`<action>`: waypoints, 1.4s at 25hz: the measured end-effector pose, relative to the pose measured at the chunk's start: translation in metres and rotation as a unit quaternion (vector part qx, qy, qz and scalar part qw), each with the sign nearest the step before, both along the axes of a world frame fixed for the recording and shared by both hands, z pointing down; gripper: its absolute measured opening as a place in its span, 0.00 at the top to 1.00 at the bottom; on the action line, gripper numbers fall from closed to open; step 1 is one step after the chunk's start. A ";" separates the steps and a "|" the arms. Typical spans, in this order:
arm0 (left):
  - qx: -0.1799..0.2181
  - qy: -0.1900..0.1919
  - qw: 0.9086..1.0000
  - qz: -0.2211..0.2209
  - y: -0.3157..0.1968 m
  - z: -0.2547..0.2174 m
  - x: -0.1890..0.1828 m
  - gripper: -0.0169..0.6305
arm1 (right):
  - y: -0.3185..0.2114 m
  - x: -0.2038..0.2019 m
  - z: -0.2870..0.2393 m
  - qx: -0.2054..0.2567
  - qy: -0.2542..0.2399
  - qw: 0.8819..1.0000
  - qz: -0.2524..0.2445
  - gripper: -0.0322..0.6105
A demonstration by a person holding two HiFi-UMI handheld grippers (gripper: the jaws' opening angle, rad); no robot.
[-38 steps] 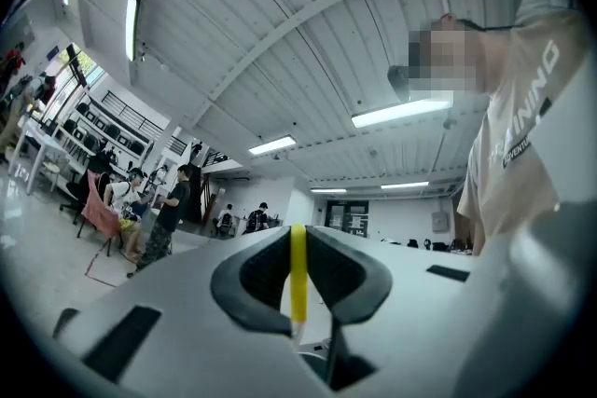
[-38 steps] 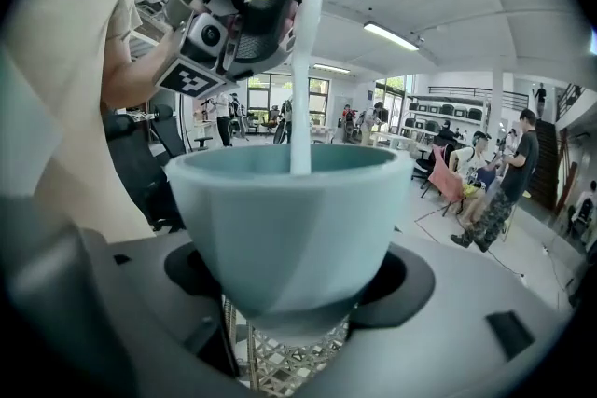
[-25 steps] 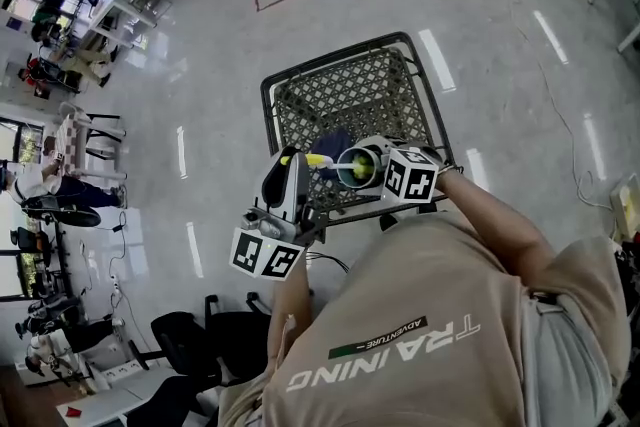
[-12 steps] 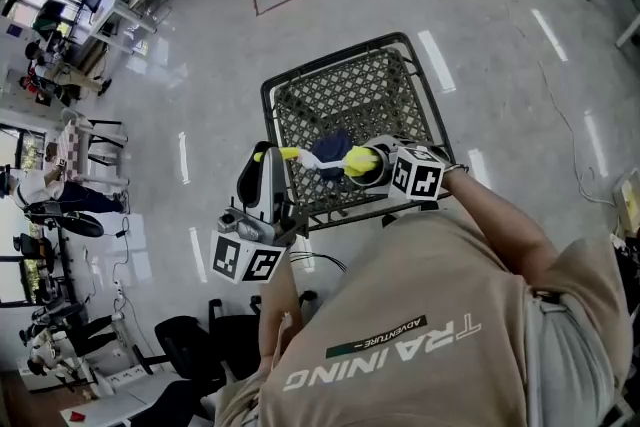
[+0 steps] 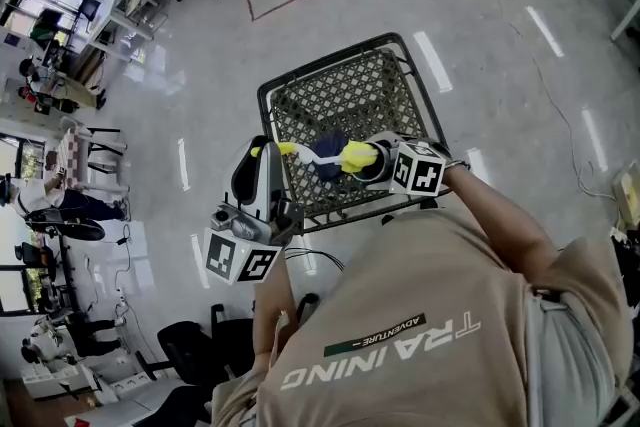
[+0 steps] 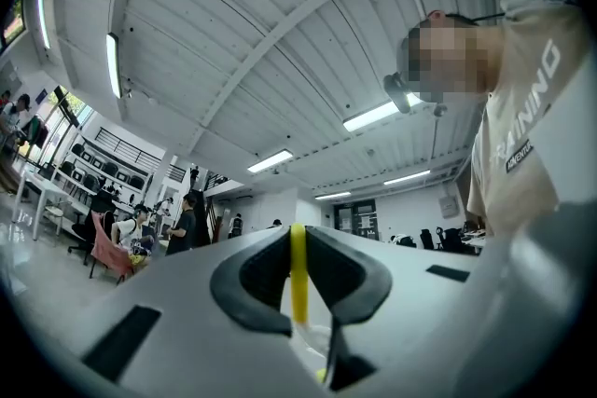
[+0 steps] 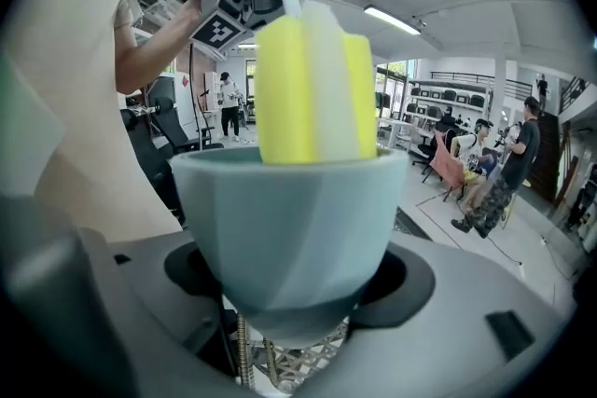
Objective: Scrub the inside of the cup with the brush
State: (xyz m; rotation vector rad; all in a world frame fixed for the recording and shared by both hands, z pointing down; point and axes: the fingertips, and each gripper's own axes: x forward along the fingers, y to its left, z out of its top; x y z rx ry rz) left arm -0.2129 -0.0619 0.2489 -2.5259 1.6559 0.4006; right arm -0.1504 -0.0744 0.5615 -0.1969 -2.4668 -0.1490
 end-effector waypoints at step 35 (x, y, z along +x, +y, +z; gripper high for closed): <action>-0.059 0.043 0.993 0.098 -0.034 0.037 0.039 0.89 | 0.024 0.016 0.018 0.005 0.029 1.000 0.008 0.35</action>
